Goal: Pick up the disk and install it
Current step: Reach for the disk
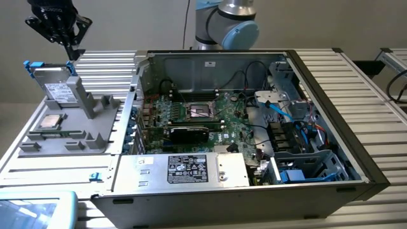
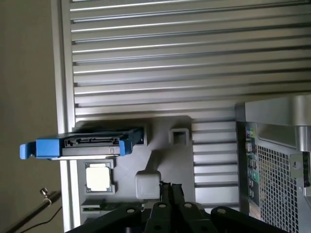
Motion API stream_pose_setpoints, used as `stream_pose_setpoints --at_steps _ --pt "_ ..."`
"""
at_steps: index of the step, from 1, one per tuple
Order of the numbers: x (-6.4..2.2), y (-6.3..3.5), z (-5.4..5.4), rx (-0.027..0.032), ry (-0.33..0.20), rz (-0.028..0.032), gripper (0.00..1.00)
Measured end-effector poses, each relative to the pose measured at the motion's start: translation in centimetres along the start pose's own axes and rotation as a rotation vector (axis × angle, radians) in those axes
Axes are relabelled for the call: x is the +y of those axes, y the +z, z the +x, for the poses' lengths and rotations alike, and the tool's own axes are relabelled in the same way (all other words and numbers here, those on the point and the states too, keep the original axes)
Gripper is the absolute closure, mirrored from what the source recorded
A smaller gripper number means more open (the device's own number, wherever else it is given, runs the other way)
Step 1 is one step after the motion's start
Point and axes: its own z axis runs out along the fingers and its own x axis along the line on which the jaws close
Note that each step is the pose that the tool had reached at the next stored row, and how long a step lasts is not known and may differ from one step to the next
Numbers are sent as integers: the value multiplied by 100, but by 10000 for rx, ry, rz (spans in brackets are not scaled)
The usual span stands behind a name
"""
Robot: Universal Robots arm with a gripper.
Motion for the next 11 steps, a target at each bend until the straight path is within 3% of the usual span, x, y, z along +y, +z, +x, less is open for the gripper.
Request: stream_pose_setpoints --at_steps 11 --pt "89 34 505 4 0 5 89"
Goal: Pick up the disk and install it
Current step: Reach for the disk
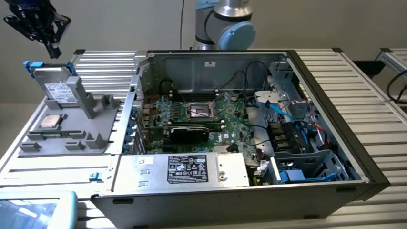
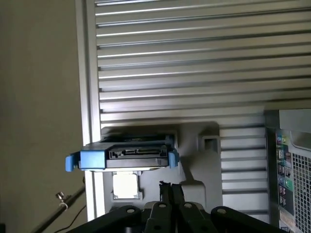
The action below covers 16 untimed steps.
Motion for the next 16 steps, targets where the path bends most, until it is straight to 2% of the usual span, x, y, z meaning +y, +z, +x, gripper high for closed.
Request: stream_pose_setpoints --at_steps 10,12,15,16 --pt "-7 20 457 1 0 -6 89" --pt "-3 24 534 1 -2 -31 89" --pt "7 26 585 9 -7 -123 89" --pt "21 26 599 11 -8 -135 89"
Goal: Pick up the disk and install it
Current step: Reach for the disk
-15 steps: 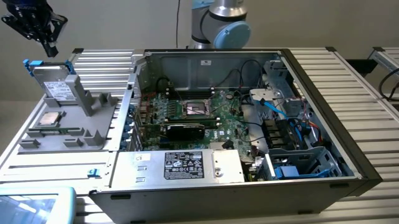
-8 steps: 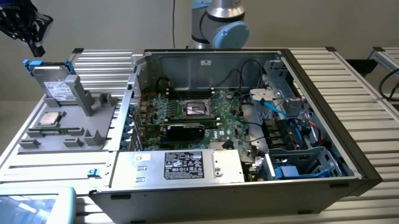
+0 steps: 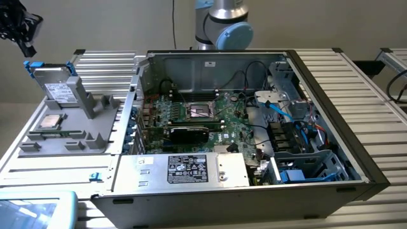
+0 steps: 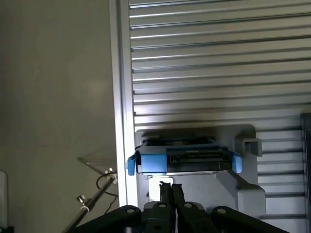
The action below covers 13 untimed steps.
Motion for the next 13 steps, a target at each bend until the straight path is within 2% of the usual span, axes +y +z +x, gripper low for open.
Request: stream_pose_setpoints --at_steps 6,9,13 --pt "180 3 54 -1 -14 -3 89" --pt "185 5 106 1 -26 -2 89" --pt "185 6 112 0 -30 -3 89"
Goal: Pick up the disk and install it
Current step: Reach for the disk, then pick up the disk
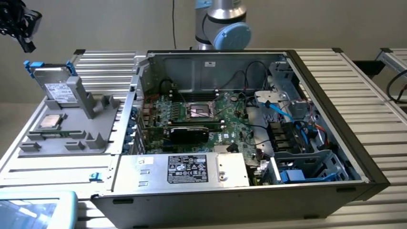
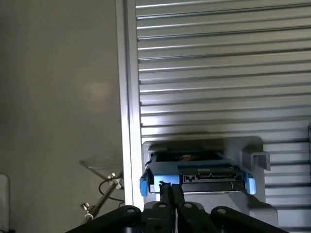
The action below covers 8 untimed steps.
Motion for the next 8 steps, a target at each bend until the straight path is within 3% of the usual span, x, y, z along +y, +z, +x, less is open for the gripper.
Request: stream_pose_setpoints --at_steps 8 --pt "0 0 0 0 -13 0 89"
